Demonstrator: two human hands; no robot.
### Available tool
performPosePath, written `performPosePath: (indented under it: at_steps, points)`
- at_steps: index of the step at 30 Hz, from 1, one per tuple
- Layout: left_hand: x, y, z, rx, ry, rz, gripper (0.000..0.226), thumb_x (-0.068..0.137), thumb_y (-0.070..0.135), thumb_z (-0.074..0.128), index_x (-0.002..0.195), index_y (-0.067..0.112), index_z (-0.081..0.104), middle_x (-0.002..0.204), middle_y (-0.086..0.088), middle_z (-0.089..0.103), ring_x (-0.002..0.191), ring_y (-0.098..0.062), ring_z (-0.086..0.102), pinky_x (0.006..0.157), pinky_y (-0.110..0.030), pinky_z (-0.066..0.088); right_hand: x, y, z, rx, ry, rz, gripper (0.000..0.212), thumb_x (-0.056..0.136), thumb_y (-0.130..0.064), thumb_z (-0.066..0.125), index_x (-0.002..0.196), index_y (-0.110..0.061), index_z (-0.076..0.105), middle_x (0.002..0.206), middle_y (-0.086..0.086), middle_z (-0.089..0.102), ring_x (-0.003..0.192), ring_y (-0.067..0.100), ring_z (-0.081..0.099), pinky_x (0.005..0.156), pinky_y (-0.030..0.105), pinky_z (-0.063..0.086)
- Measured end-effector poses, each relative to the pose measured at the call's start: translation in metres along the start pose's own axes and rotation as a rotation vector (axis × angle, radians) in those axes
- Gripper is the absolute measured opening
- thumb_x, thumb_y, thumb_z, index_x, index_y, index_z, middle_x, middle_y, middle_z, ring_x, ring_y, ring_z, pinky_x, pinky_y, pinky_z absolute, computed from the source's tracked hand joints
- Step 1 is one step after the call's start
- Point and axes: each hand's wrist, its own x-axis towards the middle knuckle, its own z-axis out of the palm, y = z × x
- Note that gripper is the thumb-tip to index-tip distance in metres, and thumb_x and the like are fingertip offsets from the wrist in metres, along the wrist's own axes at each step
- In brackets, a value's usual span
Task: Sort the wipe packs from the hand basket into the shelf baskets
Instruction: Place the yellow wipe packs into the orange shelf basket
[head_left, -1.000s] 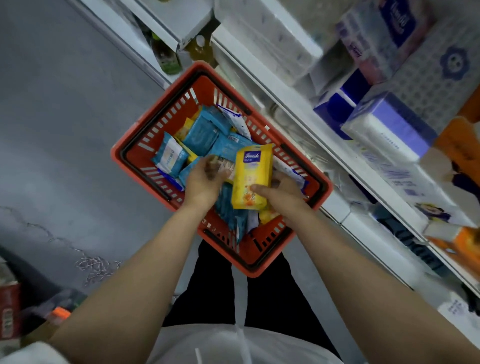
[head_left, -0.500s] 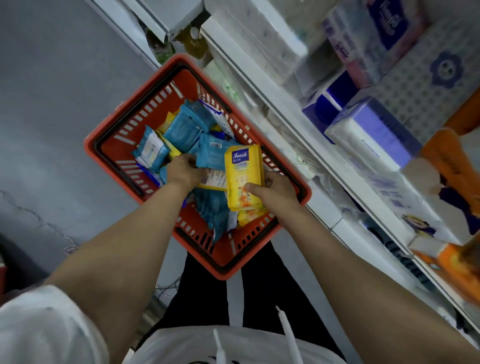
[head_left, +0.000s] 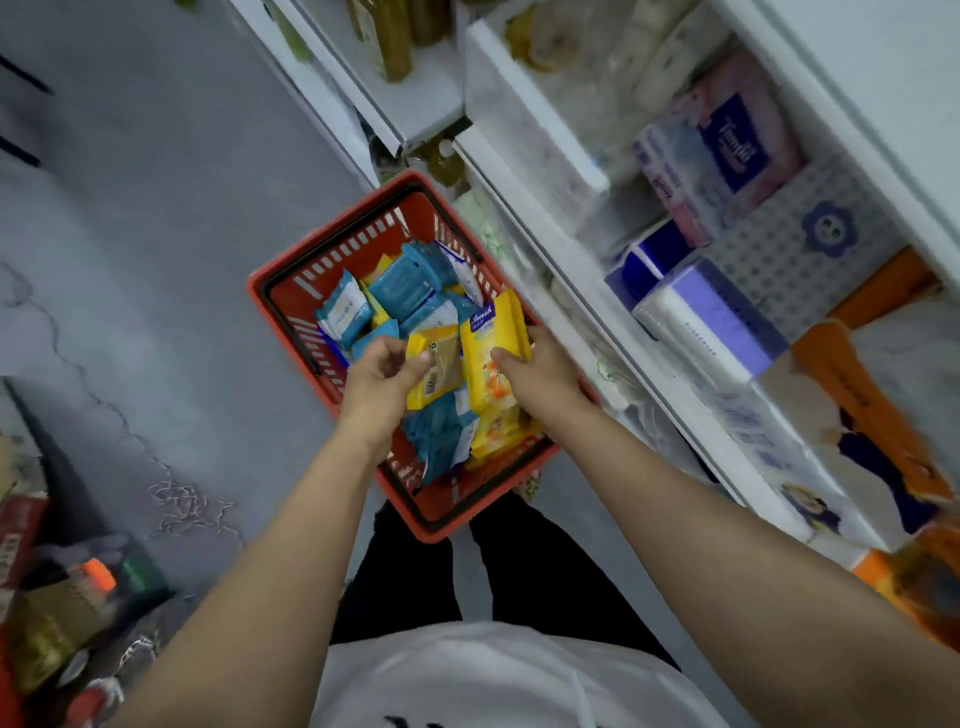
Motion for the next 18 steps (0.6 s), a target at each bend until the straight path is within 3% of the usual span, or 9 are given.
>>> performPosePath:
  at_steps: [1, 3, 5, 7, 11, 15, 18]
  points:
    - [-0.008, 0.004, 0.003, 0.055, -0.016, 0.083, 0.014, 0.09, 0.018, 0.069, 0.084, 0.017, 0.055, 0.094, -0.006, 0.061, 0.089, -0.018, 0.059, 0.087, -0.049, 0.049, -0.005, -0.005, 0.004, 0.011, -0.011, -0.006, 0.042, 0.091, -0.039, 0.065, 0.126, -0.018, 0.056, 0.113, 0.001, 0.069, 0.095, 0.021, 0.067, 0.082, 0.032, 0.056]
    - [-0.023, 0.007, 0.008, 0.195, -0.073, 0.237, 0.019, 0.086, 0.018, 0.073, 0.08, 0.018, 0.055, 0.109, 0.0, 0.062, 0.105, -0.012, 0.057, 0.093, -0.038, 0.043, -0.017, -0.014, 0.008, 0.117, -0.026, -0.004, 0.046, 0.087, -0.045, 0.067, 0.123, -0.018, 0.06, 0.111, 0.004, 0.07, 0.099, 0.026, 0.068, 0.09, 0.047, 0.055]
    - [-0.04, 0.006, 0.009, 0.353, -0.124, 0.389, 0.023, 0.081, 0.017, 0.076, 0.075, 0.023, 0.055, 0.132, -0.002, 0.057, 0.129, -0.011, 0.046, 0.104, -0.031, 0.034, -0.037, -0.018, 0.009, 0.269, -0.031, -0.031, 0.048, 0.08, -0.048, 0.074, 0.116, -0.018, 0.064, 0.106, 0.004, 0.073, 0.097, 0.026, 0.07, 0.089, 0.051, 0.056]
    - [-0.046, 0.005, 0.011, 0.428, -0.153, 0.469, 0.022, 0.078, 0.015, 0.078, 0.077, 0.024, 0.058, 0.144, 0.001, 0.048, 0.136, -0.009, 0.038, 0.108, -0.026, 0.029, -0.044, -0.019, 0.007, 0.328, -0.032, -0.057, 0.048, 0.072, -0.045, 0.082, 0.108, -0.018, 0.068, 0.101, 0.004, 0.075, 0.093, 0.025, 0.072, 0.088, 0.051, 0.056]
    - [-0.068, 0.002, 0.005, 0.425, -0.332, 0.605, 0.034, 0.078, 0.019, 0.078, 0.105, 0.027, 0.06, 0.145, 0.01, 0.045, 0.138, -0.007, 0.037, 0.115, -0.032, 0.029, -0.081, -0.01, -0.001, 0.421, 0.066, -0.076, 0.042, 0.069, -0.028, 0.087, 0.104, -0.02, 0.067, 0.094, 0.001, 0.077, 0.087, 0.02, 0.074, 0.086, 0.047, 0.059]
    - [-0.083, 0.009, -0.007, 0.343, -0.327, 0.583, 0.052, 0.086, 0.02, 0.071, 0.132, 0.03, 0.049, 0.125, 0.011, 0.06, 0.121, -0.002, 0.051, 0.102, -0.042, 0.046, -0.127, 0.008, -0.007, 0.563, 0.126, -0.062, 0.048, 0.071, -0.01, 0.084, 0.114, -0.013, 0.061, 0.109, 0.013, 0.073, 0.094, 0.031, 0.072, 0.085, 0.053, 0.057]
    - [-0.087, 0.024, -0.002, 0.563, -0.251, 0.609, 0.072, 0.083, 0.034, 0.074, 0.146, 0.026, 0.039, 0.142, -0.002, 0.045, 0.134, -0.018, 0.035, 0.111, -0.035, 0.028, -0.168, 0.029, -0.015, 0.635, 0.125, -0.109, 0.047, 0.073, -0.007, 0.083, 0.114, -0.016, 0.06, 0.109, 0.01, 0.074, 0.096, 0.032, 0.072, 0.085, 0.055, 0.057]
